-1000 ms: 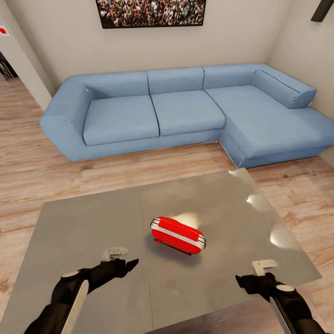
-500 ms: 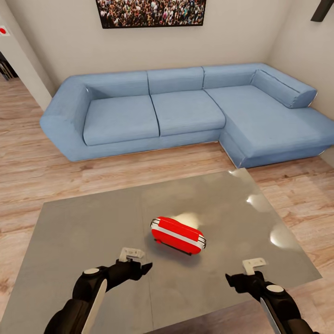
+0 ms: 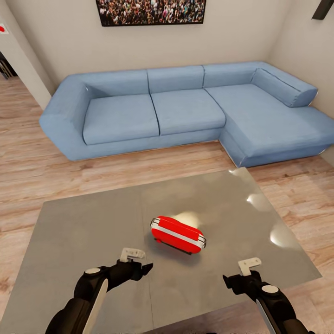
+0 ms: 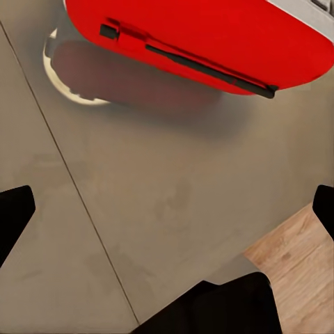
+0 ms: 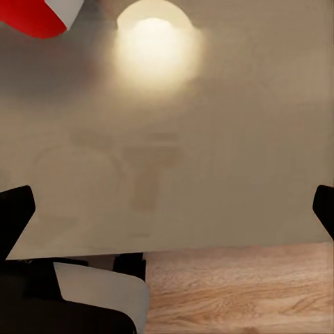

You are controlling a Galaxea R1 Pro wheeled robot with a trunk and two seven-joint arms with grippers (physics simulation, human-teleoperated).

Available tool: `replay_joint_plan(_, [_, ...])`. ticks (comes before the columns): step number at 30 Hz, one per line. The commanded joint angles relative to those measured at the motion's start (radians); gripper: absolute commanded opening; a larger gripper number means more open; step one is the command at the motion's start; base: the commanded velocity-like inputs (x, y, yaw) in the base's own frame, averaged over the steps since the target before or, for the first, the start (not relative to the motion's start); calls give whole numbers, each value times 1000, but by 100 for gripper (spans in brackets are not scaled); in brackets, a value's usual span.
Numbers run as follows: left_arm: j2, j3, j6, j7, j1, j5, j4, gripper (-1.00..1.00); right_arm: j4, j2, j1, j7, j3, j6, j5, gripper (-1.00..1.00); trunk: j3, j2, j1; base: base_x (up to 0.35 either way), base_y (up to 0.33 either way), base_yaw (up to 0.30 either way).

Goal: Turn on the radio receiver that's on the table in the living room.

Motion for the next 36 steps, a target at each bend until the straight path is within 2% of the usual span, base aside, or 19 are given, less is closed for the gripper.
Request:
replay_joint_plan(1, [0,0,0,0,0,0,0,100,-1,0,0,0,0,0,0,100,-2,0,0,0,0,0])
replay_joint_plan(27, [0,0,10,2,-3,-1,16,100,-11,-2,0,6,0,0,1,100,-43,0,0,0,0,0])
replay_joint_plan(36, [0,0,10,4,-32,-1,63,100,-12,-3,0,12,-4,1,1,100,-48,0,0,0,0,0])
